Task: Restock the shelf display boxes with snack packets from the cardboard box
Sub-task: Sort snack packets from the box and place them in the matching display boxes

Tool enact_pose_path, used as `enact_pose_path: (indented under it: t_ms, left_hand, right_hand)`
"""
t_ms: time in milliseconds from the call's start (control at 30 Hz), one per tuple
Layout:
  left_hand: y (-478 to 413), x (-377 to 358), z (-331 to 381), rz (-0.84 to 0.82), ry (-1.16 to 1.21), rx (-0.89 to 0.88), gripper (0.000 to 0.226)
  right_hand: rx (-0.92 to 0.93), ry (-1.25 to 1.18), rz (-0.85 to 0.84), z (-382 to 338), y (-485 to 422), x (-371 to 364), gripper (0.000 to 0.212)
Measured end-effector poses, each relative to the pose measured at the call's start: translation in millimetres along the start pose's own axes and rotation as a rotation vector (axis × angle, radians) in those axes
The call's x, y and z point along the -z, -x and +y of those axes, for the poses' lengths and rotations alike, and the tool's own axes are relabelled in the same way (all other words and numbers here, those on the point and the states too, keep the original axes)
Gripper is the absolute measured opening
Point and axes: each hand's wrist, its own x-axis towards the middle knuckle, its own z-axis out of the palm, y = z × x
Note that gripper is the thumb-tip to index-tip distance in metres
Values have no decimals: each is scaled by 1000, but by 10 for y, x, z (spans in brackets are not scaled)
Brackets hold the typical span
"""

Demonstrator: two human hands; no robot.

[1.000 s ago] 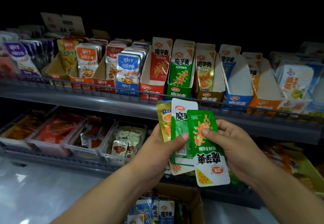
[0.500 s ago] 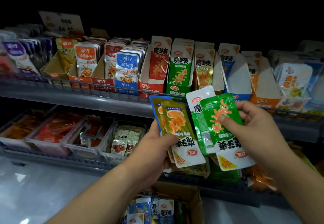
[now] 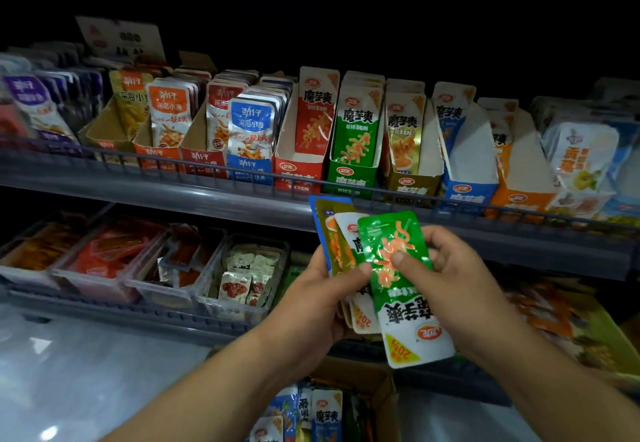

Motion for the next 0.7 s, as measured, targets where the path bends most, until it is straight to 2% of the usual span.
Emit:
enact_pose_path:
  t_ms: [200,300,367,500,533,700]
  left_hand:
    - [-24,63,34,36,-91,-29,47]
    - [-38,86,57,42,-69,-14,47]
    - [-47,102,68,45,-48,8,47]
    - [-39,136,109,73,-13,26,46]
    - [-32,144,121,75,-12,25,45]
    - [13,189,129,48,-19,30,45]
  right_hand:
    - [-173,-262,-27,3,-98,113,15]
    - [-254,-258,-4,5,-177,229,14]
    - [-233,-252,60,-21,-209,306,24]
    - [-75,-192,134,-47,-264,462,65]
    - [-55,-186,153,-44,-276,494,66]
    - [-125,-372,284,41,-322,591,24]
